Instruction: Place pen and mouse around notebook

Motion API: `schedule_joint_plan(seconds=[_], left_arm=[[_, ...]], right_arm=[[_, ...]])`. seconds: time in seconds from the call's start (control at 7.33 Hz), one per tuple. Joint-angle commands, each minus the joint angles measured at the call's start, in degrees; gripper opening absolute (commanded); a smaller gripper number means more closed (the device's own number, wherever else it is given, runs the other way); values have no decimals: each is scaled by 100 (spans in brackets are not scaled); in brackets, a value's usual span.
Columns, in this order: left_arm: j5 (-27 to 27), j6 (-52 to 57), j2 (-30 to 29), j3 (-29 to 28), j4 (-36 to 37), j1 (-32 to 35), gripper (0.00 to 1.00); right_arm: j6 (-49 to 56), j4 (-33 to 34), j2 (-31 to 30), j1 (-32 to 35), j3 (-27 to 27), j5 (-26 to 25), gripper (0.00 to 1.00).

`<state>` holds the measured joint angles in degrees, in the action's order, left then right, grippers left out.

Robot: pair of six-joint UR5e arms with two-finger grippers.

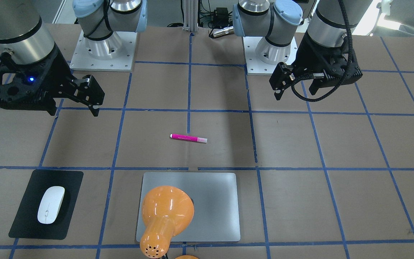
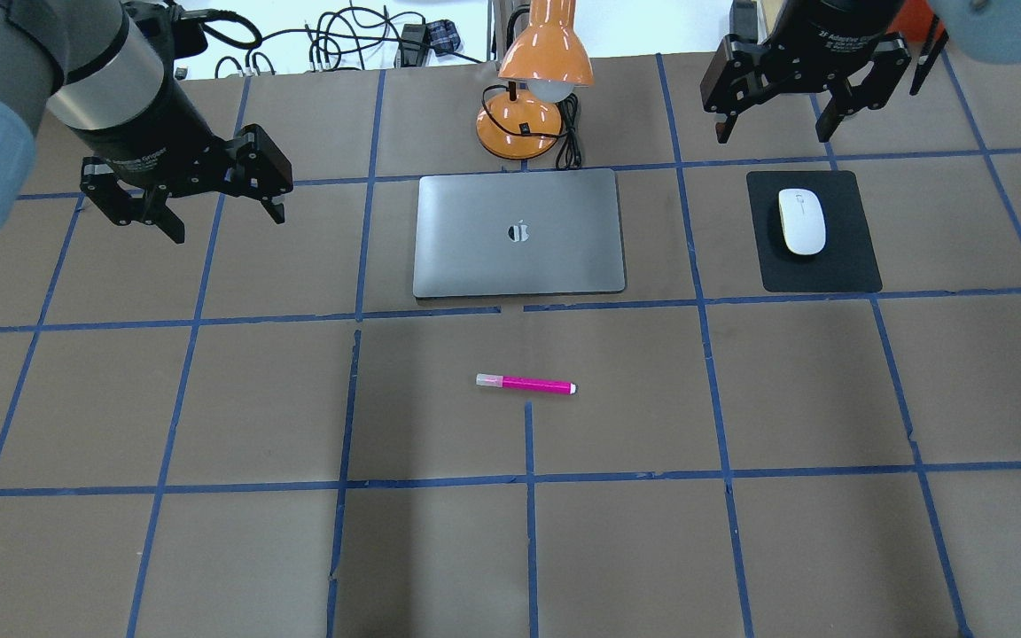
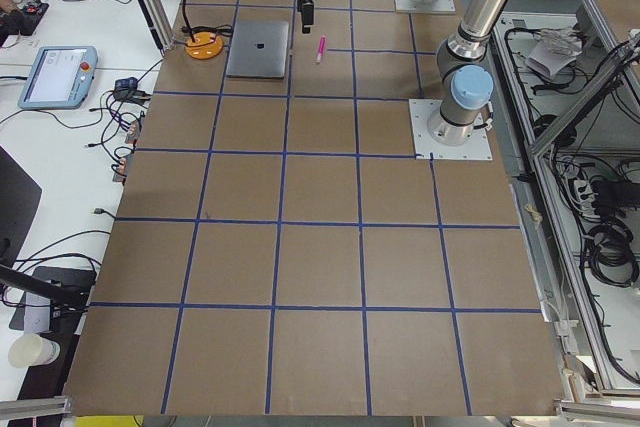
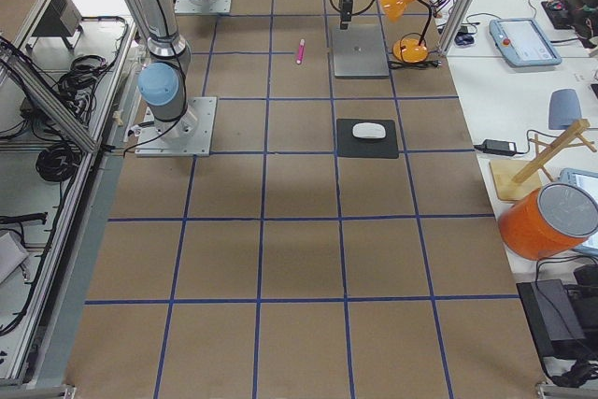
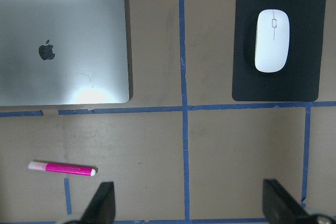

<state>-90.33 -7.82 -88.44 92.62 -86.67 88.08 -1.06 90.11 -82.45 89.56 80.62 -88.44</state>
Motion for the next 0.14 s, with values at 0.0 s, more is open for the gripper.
schedule_joint_plan(seconds=[0.0], left_arm=[[7, 157, -15, 19, 159, -1, 100]], right_arm=[[9, 42, 36, 0, -2, -7, 100]])
